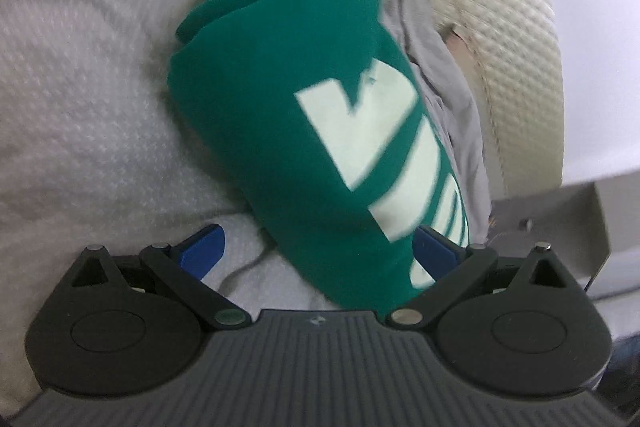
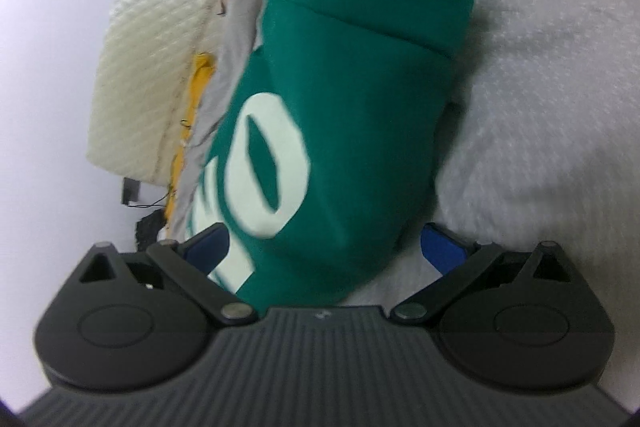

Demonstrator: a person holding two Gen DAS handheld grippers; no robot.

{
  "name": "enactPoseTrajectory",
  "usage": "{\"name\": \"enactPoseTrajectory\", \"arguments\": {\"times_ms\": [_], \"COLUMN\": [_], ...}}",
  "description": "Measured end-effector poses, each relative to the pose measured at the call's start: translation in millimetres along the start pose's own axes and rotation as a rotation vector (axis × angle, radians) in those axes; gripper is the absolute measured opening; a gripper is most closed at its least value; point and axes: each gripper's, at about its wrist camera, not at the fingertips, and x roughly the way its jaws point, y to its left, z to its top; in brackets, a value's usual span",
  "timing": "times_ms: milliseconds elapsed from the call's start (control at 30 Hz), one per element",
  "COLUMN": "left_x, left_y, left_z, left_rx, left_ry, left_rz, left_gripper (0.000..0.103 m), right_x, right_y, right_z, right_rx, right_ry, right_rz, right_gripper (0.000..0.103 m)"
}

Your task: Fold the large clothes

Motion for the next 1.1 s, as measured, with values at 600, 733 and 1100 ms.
{"name": "enactPoseTrajectory", "arguments": {"times_ms": [600,733,1100], "left_x": [6.8,26.8,36.2], "left_y": [-5.3,13.7,19.9], "left_z": [37.9,32.8,50.4], "left_rx": [0.059,-0.05,-0.138], "left_ry": [-0.128,-0.054,-0.109], "left_rz": [-0.339,-0.191,-0.218], "left_gripper": [0.102,0.102,0.102], "right_x": [4.4,23.5,30.9], "right_y": [25.6,10.9,31.3], "right_z": [19.9,14.3,21.1], "right_rx": [-0.028,0.025,0.08], "right_ry": [-0.13,-0.057,-0.12], "right_rz": [0.309,0.088,0.067], "right_gripper": [0.103,0.103,0.103]}}
